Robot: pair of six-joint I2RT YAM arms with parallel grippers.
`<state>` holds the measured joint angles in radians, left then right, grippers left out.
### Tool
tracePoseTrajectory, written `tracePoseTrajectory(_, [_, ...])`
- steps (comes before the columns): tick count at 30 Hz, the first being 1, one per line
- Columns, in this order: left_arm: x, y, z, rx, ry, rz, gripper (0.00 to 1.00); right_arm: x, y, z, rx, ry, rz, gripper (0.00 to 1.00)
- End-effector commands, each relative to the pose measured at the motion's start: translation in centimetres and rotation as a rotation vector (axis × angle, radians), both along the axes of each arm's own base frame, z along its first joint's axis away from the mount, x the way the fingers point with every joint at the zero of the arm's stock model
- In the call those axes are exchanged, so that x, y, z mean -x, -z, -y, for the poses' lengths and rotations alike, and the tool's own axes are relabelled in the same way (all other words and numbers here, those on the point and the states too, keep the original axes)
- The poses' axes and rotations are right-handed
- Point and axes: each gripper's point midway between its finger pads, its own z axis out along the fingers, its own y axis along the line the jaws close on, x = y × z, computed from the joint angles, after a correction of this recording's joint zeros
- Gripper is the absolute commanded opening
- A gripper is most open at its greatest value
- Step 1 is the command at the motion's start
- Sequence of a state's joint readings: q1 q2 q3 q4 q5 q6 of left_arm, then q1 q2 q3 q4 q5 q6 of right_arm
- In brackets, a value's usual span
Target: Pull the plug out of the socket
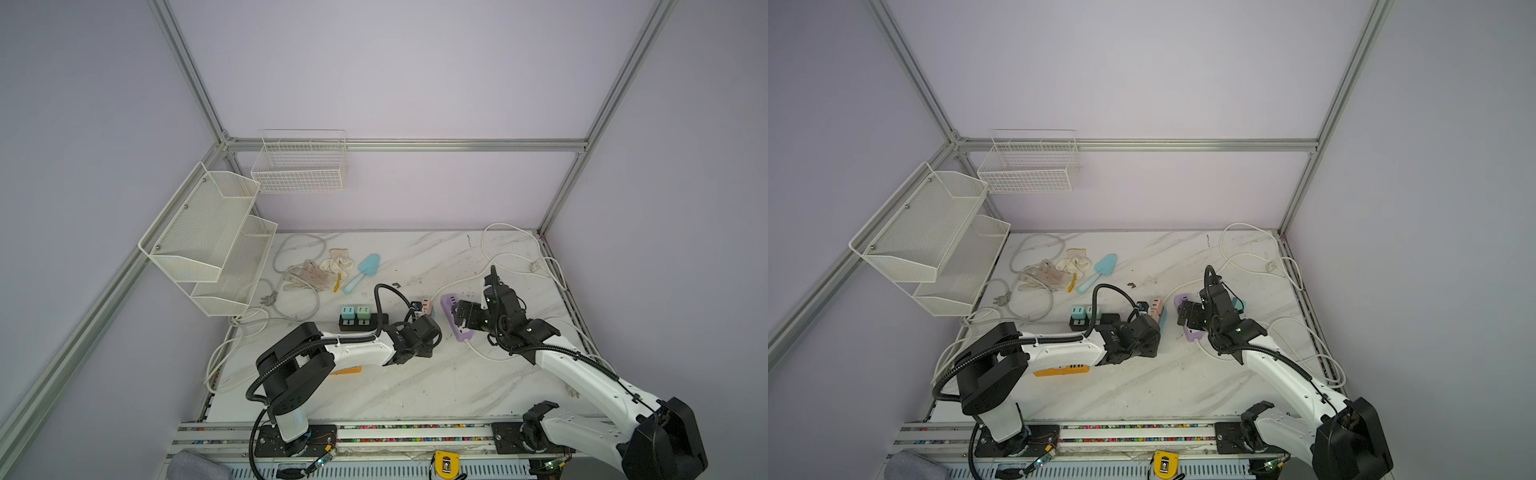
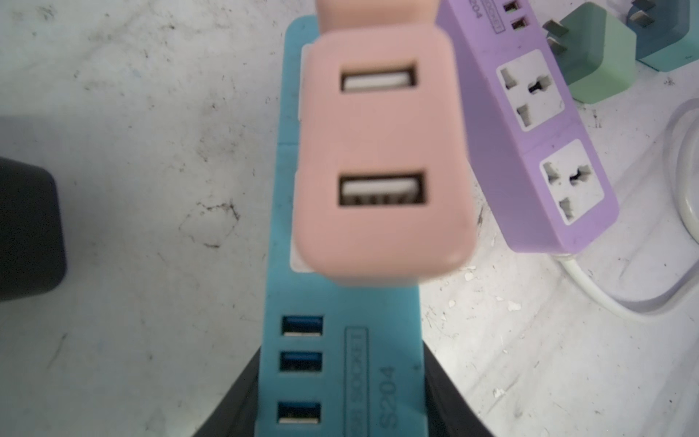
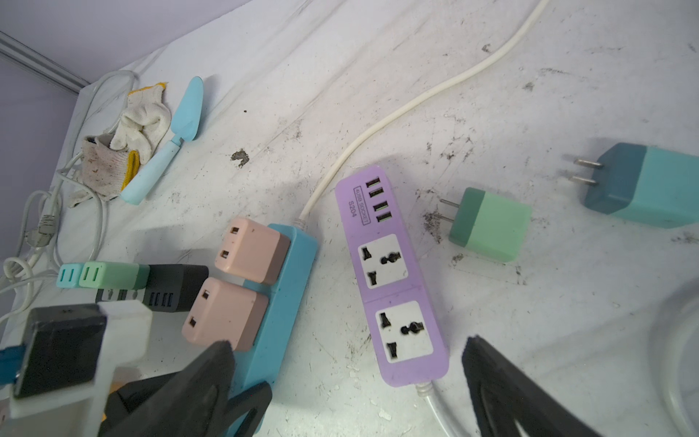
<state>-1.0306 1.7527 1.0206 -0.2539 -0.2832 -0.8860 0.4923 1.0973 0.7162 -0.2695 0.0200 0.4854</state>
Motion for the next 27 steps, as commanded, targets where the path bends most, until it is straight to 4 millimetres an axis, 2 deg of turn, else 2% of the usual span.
tracePoseTrajectory(1, [1.0,0.2,-0.5,0.014,-0.102,0.013,0.20,0.0,-0.5,0.7,0.008,0.027,0.009,0.97])
tracePoseTrajectory(9, [2.9,1.6,1.3,-0.051,-0.102,0.025,0.20,-0.1,-0.4,2.1,0.042,0.096,0.012,0.97])
tracePoseTrajectory(17, [3.2,2.6,2.6,-0.122,-0.105,0.041,0.23,-0.8,0.5,4.0,0.043,0.181,-0.027,0.97])
tracePoseTrajectory(25, [3.5,2.8,5.1,-0.133,-0.074,0.033,0.34,-1.3,0.8,4.5,0.043,0.187,-0.039,0.97])
tracePoseTrajectory(27, [3.5,2.6,6.0,-0.120,-0.065,0.030,0.40,-1.3,1.0,4.5,0.043,0.186,-0.046,0.97])
